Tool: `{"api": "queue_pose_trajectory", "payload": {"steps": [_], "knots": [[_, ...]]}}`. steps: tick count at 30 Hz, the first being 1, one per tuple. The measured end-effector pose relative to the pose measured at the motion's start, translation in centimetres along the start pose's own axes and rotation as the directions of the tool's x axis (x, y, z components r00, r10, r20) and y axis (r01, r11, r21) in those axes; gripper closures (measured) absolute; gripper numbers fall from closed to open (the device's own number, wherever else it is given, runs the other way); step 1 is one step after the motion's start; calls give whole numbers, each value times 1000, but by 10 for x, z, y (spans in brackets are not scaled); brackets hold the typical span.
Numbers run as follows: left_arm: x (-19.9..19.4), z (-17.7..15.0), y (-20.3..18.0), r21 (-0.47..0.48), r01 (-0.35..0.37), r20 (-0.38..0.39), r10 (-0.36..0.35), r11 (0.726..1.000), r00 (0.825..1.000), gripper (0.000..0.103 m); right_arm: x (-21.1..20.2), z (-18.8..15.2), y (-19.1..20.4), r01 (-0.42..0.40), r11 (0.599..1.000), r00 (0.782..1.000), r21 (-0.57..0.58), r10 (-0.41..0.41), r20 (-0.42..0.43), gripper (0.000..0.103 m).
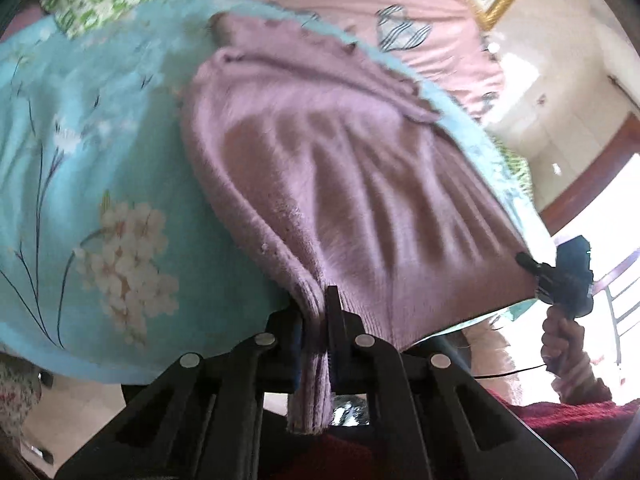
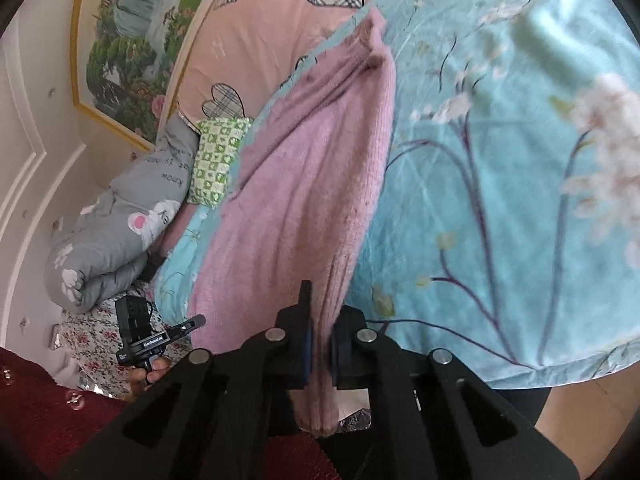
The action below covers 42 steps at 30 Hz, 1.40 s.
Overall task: Fold small clothes
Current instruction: 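Grasp the ribbed hem with both grippers, then lift the hem with both grippers and fold it toward the collar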
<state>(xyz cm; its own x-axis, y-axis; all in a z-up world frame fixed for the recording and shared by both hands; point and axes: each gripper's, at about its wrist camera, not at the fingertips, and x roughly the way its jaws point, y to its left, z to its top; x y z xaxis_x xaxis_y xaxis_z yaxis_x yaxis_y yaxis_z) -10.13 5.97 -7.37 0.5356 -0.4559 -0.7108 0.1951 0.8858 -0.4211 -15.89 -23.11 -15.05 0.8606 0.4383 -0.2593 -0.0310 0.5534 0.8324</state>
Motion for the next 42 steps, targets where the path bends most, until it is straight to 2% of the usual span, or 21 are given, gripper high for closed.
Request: {"api": "queue_pose_trajectory", "payload": {"steps": [5, 8, 11, 12, 16, 19, 22, 32, 36, 42], "knots": [[-27, 23, 1, -27, 80, 90, -77, 996, 993, 97, -6, 11, 9, -105, 994, 993, 6, 105, 61, 96], [-43, 50, -6, -18, 110, 165, -106, 994, 981, 97, -9, 27, 27, -182, 983, 977, -26, 184, 105, 96], [-54, 82, -10, -8, 130, 247, -124, 991, 961, 97, -9, 50, 45, -222, 972, 963, -72, 230, 141, 96], [-57, 98, -9, -7, 144, 282, -136, 990, 950, 97, -10, 58, 48, -232, 969, 958, -86, 243, 155, 96], [-61, 143, -5, -19, 171, 370, -151, 985, 917, 99, -5, 107, 64, -248, 958, 937, -145, 276, 216, 96], [-52, 180, -5, -17, 135, 415, -116, 991, 902, 99, 2, 142, 68, -246, 956, 927, -157, 280, 249, 96], [-31, 214, 1, -38, 102, 418, -77, 994, 905, 99, 18, 181, 71, -226, 959, 928, -170, 265, 261, 96], [57, 300, 43, -138, -1, 354, 50, 990, 934, 99, 108, 284, 45, -46, 997, 963, -64, 62, 261, 96], [93, 325, 58, -160, -34, 310, 83, 987, 947, 99, 139, 309, 30, 30, 999, 971, -30, -22, 239, 96], [134, 352, 78, -189, -73, 276, 124, 979, 953, 98, 171, 338, -5, 119, 992, 966, 51, -127, 226, 96]]}}
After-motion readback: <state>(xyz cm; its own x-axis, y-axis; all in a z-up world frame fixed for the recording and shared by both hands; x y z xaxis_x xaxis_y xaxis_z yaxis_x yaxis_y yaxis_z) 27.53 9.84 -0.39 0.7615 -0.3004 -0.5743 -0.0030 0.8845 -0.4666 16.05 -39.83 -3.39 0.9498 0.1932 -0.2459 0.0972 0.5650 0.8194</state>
